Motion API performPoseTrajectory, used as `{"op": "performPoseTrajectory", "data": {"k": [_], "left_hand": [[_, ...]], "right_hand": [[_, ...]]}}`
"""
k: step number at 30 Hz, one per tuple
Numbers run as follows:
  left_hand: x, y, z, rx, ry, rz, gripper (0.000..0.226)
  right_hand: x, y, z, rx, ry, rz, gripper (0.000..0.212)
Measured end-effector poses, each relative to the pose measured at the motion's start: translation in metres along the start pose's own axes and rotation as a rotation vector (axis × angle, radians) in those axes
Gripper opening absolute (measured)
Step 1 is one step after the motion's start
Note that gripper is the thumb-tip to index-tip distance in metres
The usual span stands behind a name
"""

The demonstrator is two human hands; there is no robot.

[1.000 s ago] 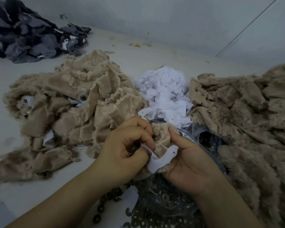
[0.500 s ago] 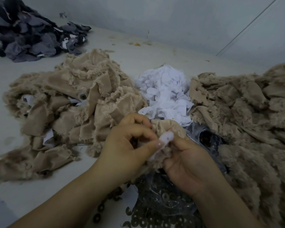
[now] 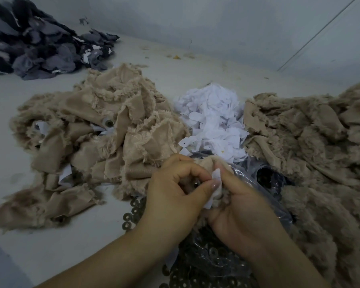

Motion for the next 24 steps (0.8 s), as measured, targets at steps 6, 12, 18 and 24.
{"op": "performPoseTrajectory", "data": {"k": [6, 12, 18, 24], "left_hand": [[0.0002, 0.0030, 0.0027, 0.064, 0.012, -0.065, 0.017], [0.0031, 0.0047, 0.0051, 0.114, 0.042, -0.144, 0.012], [0.0063, 0.0033, 0.0041, 0.151, 0.117, -0.185, 0.013], [0.0060, 0.0049, 0.0021, 0.121, 0.124, -0.216, 0.014]], "right_hand": [[-0.0019, 0.0014, 0.0043, 0.004, -0.017, -0.113, 0.041], [-0.0041, 0.0020, 0.0040, -0.039, -0.040, -0.149, 0.043], [-0.0036, 0.0019, 0.0061, -0.042, -0.068, -0.157, 0.045], [-0.0010, 0.0064, 0.0078, -0.121, -0.111, -0.079, 0.056]]}}
Point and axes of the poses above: each hand's wrist, its own x-axis towards the middle knuckle, its own z-axis out of the back of the hand, y = z × x, the point moved 2 cm from there along x, towards the middle knuckle, and after that the axes turned 6 degrees about -z, right-handed, at the moved point
